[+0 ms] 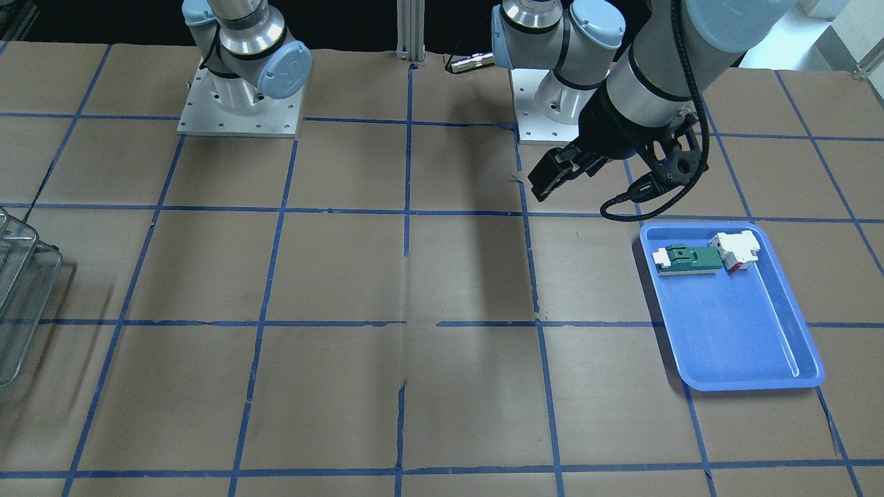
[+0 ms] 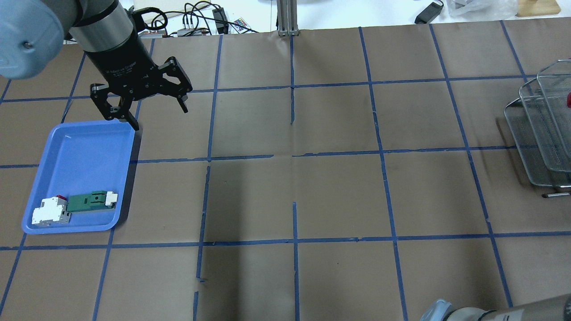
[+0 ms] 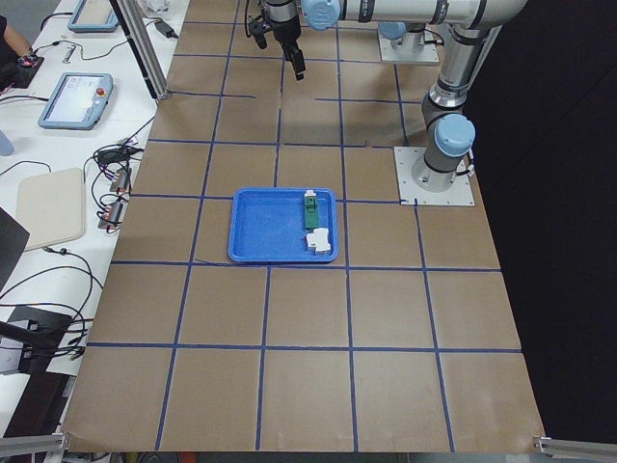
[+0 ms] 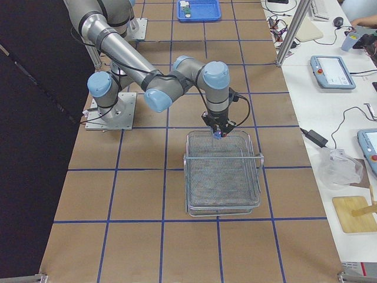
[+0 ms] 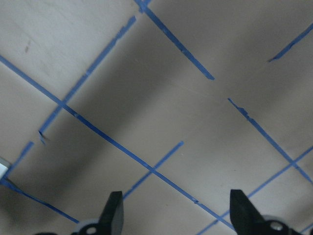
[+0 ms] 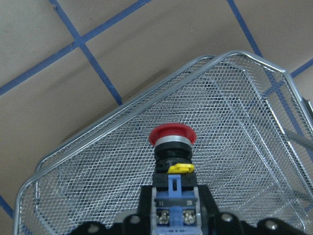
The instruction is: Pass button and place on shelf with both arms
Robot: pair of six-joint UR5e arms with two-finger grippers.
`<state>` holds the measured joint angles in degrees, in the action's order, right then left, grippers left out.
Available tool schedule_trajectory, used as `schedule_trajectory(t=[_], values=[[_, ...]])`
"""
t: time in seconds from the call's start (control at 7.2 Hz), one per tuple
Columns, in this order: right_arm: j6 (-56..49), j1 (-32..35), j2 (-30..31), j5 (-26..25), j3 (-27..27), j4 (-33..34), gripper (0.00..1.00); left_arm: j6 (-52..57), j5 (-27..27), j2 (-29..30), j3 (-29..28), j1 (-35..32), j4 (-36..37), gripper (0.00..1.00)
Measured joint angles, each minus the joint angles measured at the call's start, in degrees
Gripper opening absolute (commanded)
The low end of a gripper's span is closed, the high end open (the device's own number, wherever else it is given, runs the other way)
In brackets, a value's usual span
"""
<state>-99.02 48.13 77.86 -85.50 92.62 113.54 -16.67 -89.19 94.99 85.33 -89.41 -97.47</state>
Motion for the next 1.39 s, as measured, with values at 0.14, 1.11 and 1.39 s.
schedule_trajectory(t=[0.14,1.11,1.39], values=[[0.22,-0.21,-0.70,0.80,-0.04,0.49,1.00,5.71,-1.26,0.36,0.02,0.13,2.00,1.00],[27.29,10.67,8.63,-1.37,1.66,-9.57,1.00,13.41,-1.86,1.04,0.10,0.09,7.54,1.00],[42.99,19.06,12.08,-2.88,2.02,-14.02,1.00,13.41,-1.92,0.85,0.10,0.04,7.55,1.00]])
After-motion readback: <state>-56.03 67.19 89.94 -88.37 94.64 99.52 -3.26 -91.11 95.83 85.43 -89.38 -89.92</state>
